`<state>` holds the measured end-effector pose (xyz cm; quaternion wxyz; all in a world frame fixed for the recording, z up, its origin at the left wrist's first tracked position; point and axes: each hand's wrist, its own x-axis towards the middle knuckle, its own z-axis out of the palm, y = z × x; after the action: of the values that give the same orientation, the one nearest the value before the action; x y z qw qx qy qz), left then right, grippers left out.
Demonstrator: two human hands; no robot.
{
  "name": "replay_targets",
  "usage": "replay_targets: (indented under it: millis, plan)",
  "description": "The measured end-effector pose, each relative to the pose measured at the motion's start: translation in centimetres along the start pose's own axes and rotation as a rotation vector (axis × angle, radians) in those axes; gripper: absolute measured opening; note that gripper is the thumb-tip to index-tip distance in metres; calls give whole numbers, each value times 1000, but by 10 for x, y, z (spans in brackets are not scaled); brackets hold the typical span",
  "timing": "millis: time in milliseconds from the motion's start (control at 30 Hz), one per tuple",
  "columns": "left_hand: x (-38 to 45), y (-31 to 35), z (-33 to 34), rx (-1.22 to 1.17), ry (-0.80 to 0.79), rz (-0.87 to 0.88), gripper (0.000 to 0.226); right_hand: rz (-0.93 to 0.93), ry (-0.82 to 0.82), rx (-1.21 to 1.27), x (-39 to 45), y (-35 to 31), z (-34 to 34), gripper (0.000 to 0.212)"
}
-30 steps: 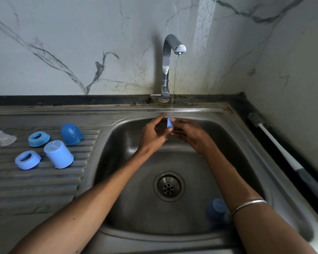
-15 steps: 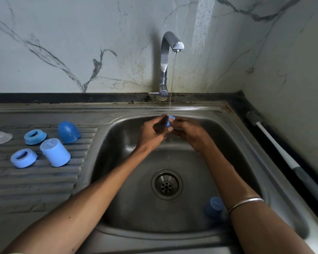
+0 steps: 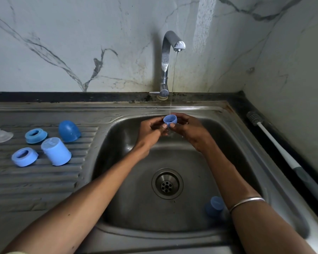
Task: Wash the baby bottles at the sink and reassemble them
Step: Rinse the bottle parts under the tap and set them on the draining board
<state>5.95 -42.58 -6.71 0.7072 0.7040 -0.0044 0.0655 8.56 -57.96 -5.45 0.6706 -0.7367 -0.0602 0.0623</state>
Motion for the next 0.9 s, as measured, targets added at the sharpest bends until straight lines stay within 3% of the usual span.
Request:
replay_targets:
  millis: [400, 600, 800, 900]
  plan:
    - [4, -3, 3, -27, 20, -44, 23, -118, 108, -207, -3, -9, 1, 54]
    - [0, 1, 2, -65, 16, -35, 33, -117, -24, -249, -2, -9, 1, 53]
    - [1, 2, 1, -28, 11, 29, 40, -67, 5, -84, 3, -2, -2, 25]
    - [0, 4, 3, -29, 1, 29, 44, -42, 34, -38, 6, 3, -3, 23]
